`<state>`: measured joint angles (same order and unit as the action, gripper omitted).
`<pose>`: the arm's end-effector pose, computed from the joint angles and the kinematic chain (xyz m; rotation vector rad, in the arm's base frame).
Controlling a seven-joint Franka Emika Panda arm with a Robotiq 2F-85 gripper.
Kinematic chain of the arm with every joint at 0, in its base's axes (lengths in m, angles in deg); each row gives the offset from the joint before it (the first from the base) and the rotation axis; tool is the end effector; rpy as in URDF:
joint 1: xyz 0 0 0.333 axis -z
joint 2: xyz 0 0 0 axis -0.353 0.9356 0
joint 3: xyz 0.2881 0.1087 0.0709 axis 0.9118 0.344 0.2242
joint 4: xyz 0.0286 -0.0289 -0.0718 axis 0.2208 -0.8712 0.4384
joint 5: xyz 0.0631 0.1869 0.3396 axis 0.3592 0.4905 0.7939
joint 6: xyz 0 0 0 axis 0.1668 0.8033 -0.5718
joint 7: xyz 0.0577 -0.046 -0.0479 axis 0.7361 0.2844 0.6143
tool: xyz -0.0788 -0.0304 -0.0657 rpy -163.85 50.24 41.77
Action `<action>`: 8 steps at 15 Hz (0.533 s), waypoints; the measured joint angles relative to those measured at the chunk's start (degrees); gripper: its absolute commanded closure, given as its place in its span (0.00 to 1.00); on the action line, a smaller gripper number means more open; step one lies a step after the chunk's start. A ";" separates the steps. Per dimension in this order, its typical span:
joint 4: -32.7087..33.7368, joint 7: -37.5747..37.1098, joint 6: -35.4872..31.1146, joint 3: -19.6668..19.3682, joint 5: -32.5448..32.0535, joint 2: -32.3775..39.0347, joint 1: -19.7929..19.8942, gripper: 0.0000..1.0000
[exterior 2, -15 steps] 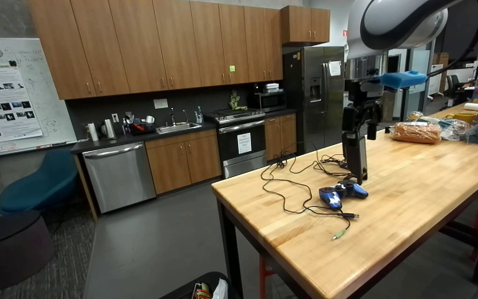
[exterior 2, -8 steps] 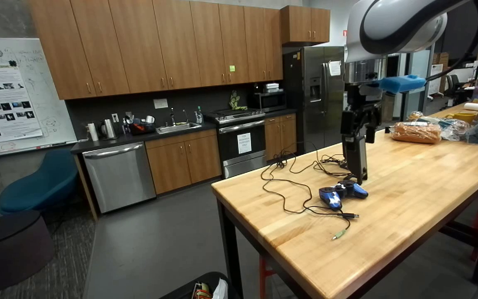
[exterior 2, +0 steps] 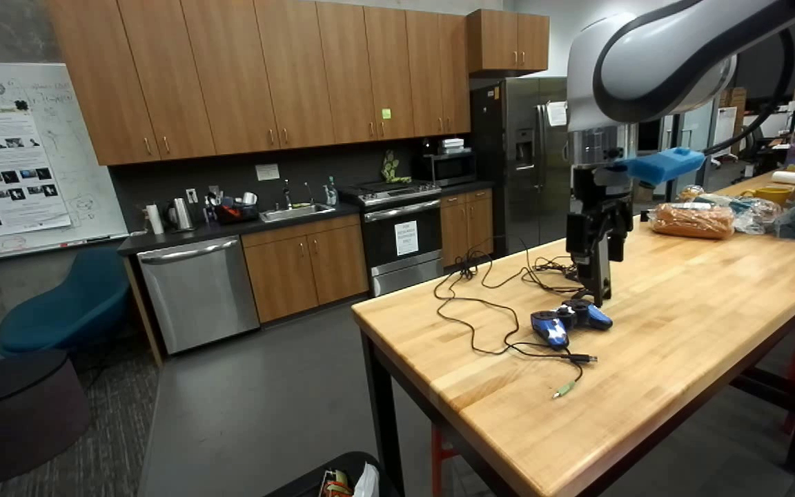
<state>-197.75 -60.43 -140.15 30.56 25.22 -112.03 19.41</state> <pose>0.3519 0.0327 0.4402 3.1201 0.0787 -0.0526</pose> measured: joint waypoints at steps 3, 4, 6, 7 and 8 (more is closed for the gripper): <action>-1.46 -0.15 0.00 0.87 0.00 0.36 -0.74 0.00; -2.01 -0.16 0.00 1.05 0.00 0.41 -1.16 0.00; -3.05 -0.16 -0.01 1.50 0.01 0.57 -2.08 0.00; -3.53 -0.16 -0.04 1.71 0.05 0.69 -2.58 0.00; -3.95 -0.16 -0.08 1.93 0.12 0.84 -3.13 0.00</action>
<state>-201.71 -60.59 -140.23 32.49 25.33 -111.18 16.28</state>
